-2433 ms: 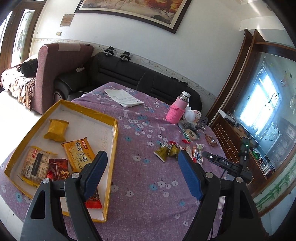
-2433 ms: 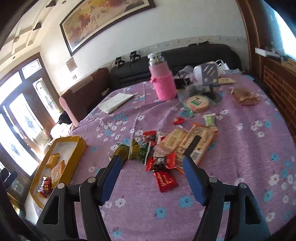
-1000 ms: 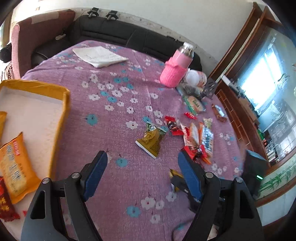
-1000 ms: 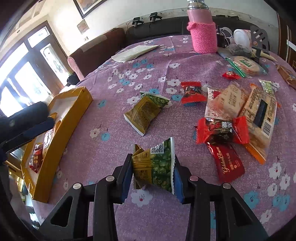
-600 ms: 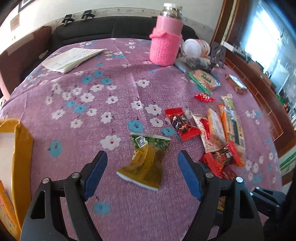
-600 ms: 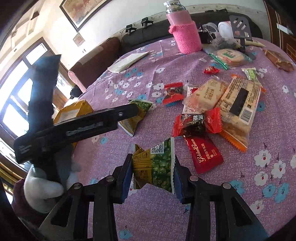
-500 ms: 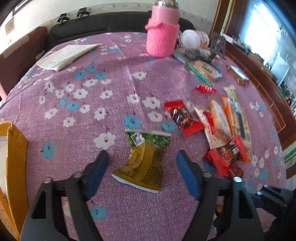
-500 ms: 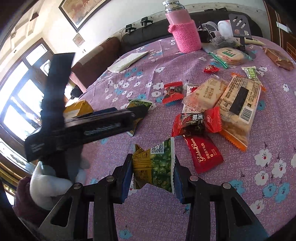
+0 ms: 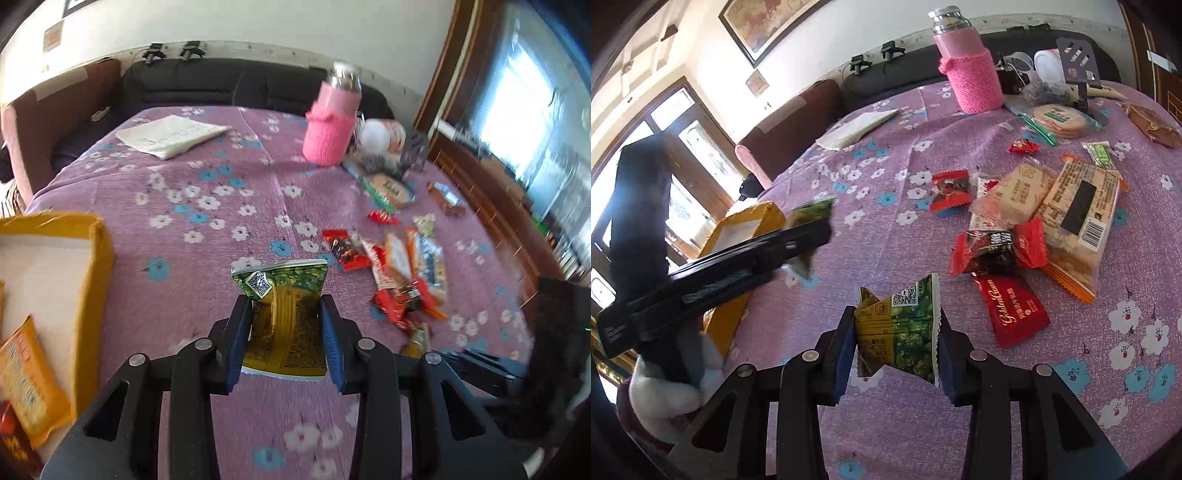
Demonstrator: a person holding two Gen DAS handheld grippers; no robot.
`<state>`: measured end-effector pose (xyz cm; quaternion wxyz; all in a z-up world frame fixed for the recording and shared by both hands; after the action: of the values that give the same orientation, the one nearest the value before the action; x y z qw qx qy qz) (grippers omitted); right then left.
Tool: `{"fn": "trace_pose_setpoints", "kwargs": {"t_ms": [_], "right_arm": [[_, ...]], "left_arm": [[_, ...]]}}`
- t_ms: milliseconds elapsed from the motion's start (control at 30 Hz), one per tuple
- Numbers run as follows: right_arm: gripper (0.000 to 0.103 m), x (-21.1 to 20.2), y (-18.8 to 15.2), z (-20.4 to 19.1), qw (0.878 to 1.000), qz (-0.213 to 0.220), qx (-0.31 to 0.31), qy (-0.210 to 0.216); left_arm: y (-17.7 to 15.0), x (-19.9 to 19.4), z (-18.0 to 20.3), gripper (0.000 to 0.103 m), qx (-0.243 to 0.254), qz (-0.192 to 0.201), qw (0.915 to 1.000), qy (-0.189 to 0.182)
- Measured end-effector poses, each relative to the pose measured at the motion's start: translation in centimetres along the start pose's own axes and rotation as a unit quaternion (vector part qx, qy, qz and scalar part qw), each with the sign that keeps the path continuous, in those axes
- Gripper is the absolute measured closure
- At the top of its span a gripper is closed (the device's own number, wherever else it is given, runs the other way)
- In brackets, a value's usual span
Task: Organize snacks
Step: 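Grasp another green-yellow snack pack with the left gripper while the right holds its pack, then carry both green-yellow packs over the yellow tray and open both grippers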
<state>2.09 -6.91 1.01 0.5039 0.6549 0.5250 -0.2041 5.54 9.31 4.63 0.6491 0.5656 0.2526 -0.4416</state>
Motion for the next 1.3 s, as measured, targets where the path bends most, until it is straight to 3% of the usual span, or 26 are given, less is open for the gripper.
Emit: {"fn": "trace_pose_setpoints", "kwargs": {"t_ms": [200,367,467,700,833,933,1100,1300], "right_arm": [[0.063,0.0,-0.1,-0.7,1.000,0.019,-0.016,-0.002],[0.063,0.5,0.0,-1.4,0.999,0.028,-0.014,-0.034],[0.063,0.2,0.4,-3.3,0.999,0.024,-0.010,-0.025],[0.064,1.3,2.6,-15.6,0.995,0.013,-0.102,0.009],[0.064,4.3,3.1,-22.1,0.987,-0.023,-0.154,0.032],[0.064,7.1,3.5,-25.4,0.983,-0.045,-0.179,0.024],[0.064,11.5,4.1,-26.7,0.980,-0.071,-0.187,-0.014],[0.062,14.4,5.1,-25.8,0.979,-0.078,-0.180,-0.055]], "left_arm": [[-3.4,-7.8,-4.8,0.068,-0.060,0.065,0.9957,-0.026],[-6.5,-13.0,-12.1,0.068,-0.118,0.111,0.9867,0.012],[-8.0,-14.6,-17.1,0.068,-0.159,0.123,0.9790,0.034],[-10.0,-14.1,-24.2,0.068,-0.233,0.122,0.9642,0.034],[-9.8,-13.5,-25.9,0.068,-0.243,0.111,0.9629,0.037],[-8.8,-12.9,-26.6,0.068,-0.238,0.097,0.9652,0.048],[-7.7,-11.0,-27.1,0.068,-0.226,0.062,0.9701,0.062],[-7.7,-9.7,-27.3,0.067,-0.234,0.044,0.9694,0.060]]}}
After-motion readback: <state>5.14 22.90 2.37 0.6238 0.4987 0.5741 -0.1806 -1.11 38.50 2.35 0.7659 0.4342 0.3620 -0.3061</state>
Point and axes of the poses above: each gripper's, at about its wrist camera, not at the fingertips, and x roughly the way its jaws point, z to its right, y to its top, the point moved 5 cm from there along x, roughly the way its jaws point, and after that the axes turned 12 degrees about -z, right-handed, at the moved point
